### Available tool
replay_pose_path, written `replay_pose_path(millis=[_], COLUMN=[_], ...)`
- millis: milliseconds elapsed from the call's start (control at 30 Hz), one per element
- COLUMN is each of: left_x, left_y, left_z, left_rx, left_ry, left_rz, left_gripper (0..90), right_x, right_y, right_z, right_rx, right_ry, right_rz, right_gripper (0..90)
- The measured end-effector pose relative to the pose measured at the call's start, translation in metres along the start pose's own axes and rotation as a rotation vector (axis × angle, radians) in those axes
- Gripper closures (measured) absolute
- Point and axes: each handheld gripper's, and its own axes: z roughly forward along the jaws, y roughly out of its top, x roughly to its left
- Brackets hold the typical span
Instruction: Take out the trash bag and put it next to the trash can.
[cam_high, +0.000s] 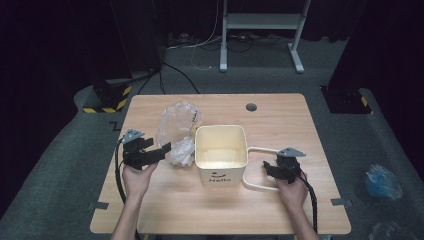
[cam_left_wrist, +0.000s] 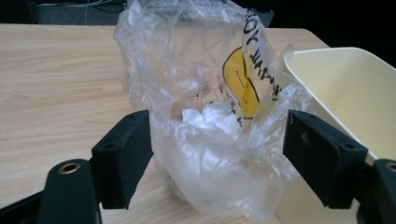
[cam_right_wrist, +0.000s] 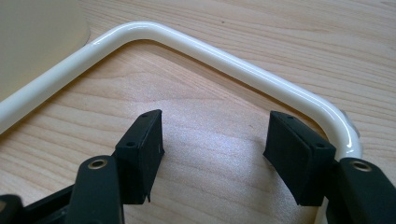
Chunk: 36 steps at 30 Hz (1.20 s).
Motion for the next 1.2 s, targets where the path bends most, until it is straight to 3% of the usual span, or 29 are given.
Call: replay_pose_path(millis=[200, 400, 600, 1200], left_x=[0.006, 0.009, 0.012, 0.013], left_y=[-0.012, -0.022, -0.031, -0.062], left_z=[0.000, -0.002, -0.003, 0.015], left_rx=[0.005, 0.012, 0.012, 0.089], left_ry=[0.003, 0.019, 0.019, 0.079], left_rz=[-0.010, 0.022, 0.026, 0.087], left_gripper=[24.0, 23.4, 23.3, 23.7], right_x=[0.000, 0.000, 0.000, 0.000], right_y=[0.000, 0.000, 0.000, 0.000], right_z=[0.000, 0.000, 0.000, 0.000], right_rx=[-0.001, 0.001, 0.001, 0.001], right_ry=[0.000, -0.001, 0.000, -0.001], right_rz=[-0.002, 0.002, 0.002, 0.002], right_gripper=[36.8, 36.8, 36.8, 36.7])
